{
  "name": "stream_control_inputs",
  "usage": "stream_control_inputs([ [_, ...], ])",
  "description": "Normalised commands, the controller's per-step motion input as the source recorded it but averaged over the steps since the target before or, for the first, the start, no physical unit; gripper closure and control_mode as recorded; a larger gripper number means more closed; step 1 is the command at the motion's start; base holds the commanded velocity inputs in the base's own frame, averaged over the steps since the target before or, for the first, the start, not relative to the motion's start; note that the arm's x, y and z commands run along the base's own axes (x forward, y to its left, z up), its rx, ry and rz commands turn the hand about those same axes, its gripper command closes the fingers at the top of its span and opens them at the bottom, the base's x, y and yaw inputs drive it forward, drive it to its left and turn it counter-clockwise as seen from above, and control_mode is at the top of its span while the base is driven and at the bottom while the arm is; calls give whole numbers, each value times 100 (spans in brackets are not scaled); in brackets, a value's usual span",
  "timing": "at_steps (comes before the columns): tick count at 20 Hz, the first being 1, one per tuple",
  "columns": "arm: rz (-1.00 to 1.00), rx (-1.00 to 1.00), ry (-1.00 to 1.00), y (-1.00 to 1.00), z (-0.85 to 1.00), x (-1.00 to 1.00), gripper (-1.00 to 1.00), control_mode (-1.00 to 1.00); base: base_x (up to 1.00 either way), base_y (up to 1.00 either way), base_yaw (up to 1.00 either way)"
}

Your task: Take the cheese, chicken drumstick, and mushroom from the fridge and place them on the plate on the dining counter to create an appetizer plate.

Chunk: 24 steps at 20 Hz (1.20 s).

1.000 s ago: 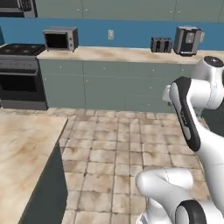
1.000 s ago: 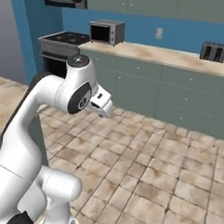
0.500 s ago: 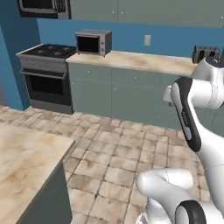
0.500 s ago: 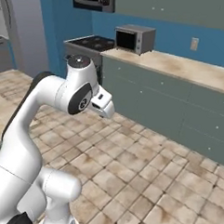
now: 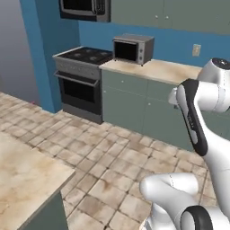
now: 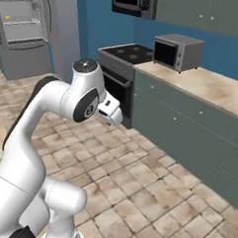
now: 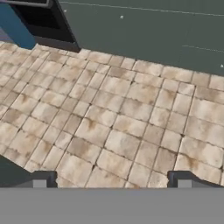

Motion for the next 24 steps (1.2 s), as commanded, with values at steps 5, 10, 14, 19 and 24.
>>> stream_control_inputs([
  [5,0,0,0,0,0,0,-100,100,100,-1,46],
  [10,0,0,0,0,0,0,-100,100,100,0,47],
  [14,0,0,0,0,0,0,-100,100,100,-16,52],
  [19,0,0,0,0,0,0,-100,100,100,-24,56],
  [24,0,0,0,0,0,0,-100,100,100,-31,56],
])
